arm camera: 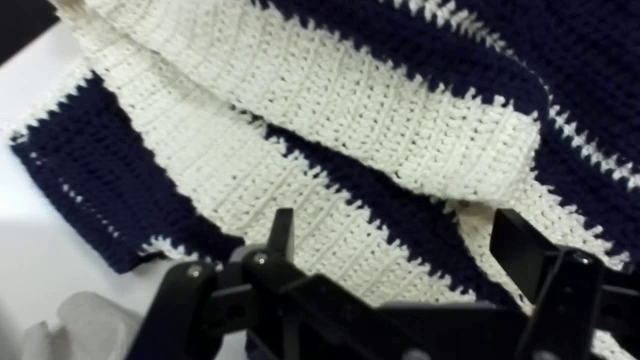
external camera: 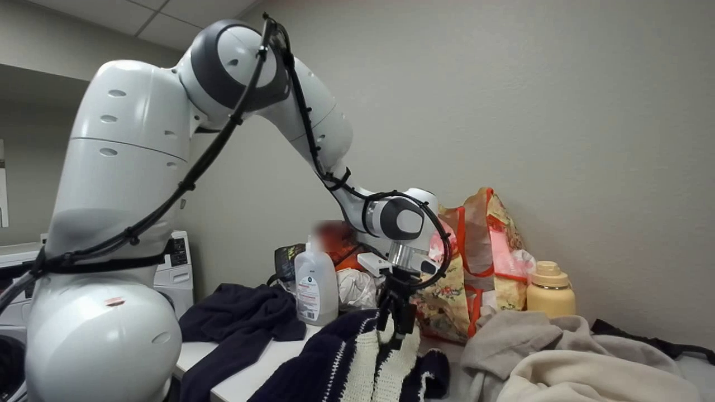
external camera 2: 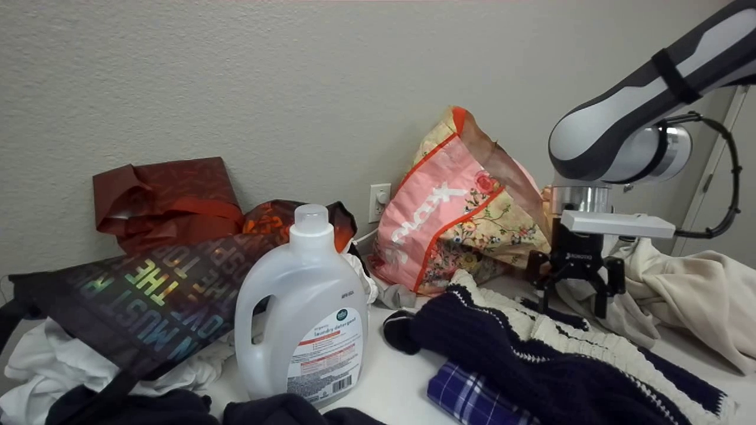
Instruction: Fold the navy cloth on the table in half.
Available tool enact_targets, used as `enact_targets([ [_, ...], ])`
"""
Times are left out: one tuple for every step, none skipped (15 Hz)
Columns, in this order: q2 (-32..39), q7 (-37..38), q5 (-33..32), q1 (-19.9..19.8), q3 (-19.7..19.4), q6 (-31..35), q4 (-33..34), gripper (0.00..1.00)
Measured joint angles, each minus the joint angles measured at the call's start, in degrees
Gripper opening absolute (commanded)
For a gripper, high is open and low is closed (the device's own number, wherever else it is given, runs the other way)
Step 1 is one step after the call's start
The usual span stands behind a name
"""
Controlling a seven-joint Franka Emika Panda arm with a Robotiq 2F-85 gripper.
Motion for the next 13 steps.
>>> enact_targets([
  [-0.9, -1.1, 0.0, -0.8, -0.3, -2.9, 0.3, 1.00],
  [-1.8, -2.3, -0.1, -1.4, -0.5, -5.7, 0.5, 1.00],
  [-2.7, -3.5, -0.1, -1.9, -0.7, -8.3, 0.7, 1.00],
  [-3.6, -4.8, -0.3, -2.4, -0.8, -11.0, 0.9, 1.00],
  [-4.5, -6.1, -0.6, -2.8, -1.0, -13.5, 1.1, 1.00],
  [-5.3, -7.3, -1.2, -3.1, -1.2, -15.8, 1.3, 1.00],
  [-6.1, -8.2, -2.0, -3.5, -1.2, -17.7, 1.5, 1.00],
  [-6.8, -9.1, -2.9, -3.8, -1.3, -19.4, 1.5, 1.00],
  [-7.5, -9.8, -3.6, -4.0, -1.3, -20.8, 1.5, 1.00],
  [-8.1, -10.4, -4.4, -4.2, -1.3, -22.1, 1.5, 1.00],
  [-8.6, -10.9, -4.9, -4.3, -1.3, -23.0, 1.5, 1.00],
  [-9.0, -11.5, -5.3, -4.4, -1.3, -23.8, 1.5, 1.00],
  [-9.4, -11.7, -5.5, -4.4, -1.3, -24.1, 1.5, 1.00],
])
